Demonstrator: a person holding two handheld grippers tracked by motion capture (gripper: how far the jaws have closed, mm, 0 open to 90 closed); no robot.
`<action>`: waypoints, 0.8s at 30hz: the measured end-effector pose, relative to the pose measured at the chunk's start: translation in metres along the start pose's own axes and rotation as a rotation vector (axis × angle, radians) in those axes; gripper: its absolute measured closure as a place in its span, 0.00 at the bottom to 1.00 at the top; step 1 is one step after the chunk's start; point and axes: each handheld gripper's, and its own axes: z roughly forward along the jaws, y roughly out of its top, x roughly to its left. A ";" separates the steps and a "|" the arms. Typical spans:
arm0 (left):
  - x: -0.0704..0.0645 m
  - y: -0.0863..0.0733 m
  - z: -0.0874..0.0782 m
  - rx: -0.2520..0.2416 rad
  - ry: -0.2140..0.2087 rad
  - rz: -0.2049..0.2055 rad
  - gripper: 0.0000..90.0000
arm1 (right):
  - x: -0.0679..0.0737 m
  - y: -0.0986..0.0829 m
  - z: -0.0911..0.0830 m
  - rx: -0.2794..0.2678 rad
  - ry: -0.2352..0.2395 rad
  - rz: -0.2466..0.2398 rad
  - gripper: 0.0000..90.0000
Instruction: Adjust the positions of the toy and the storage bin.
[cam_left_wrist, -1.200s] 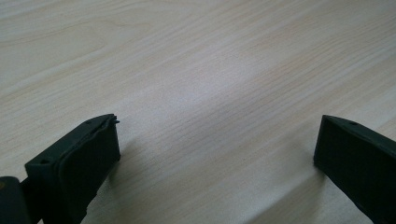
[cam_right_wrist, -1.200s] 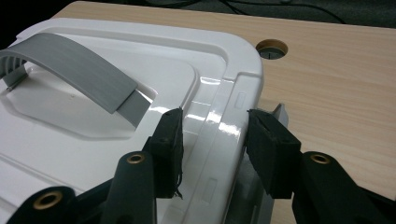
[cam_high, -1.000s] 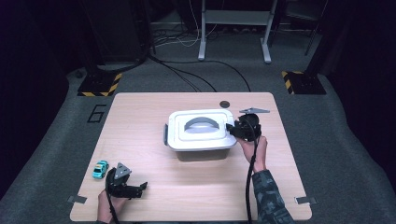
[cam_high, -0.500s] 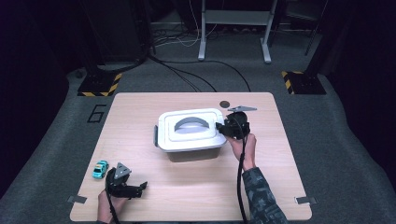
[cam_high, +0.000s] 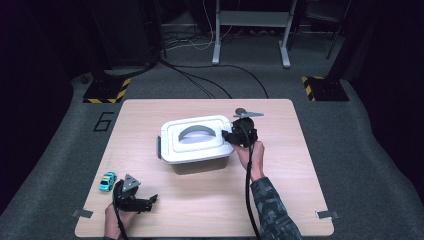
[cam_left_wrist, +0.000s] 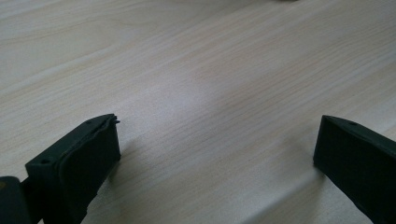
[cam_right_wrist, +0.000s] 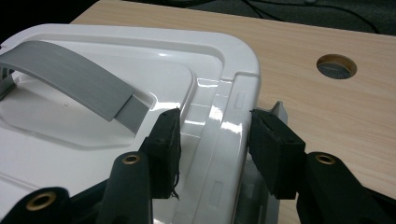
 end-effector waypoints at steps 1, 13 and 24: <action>0.000 0.000 0.000 -0.001 0.000 -0.005 0.00 | 0.004 0.002 0.002 0.004 0.005 -0.003 0.59; -0.001 0.000 0.000 0.000 0.000 -0.008 0.00 | 0.021 0.009 0.015 0.013 0.020 -0.030 0.59; -0.001 0.000 0.000 -0.003 -0.004 -0.021 0.00 | 0.028 0.014 0.023 0.015 0.032 -0.048 0.59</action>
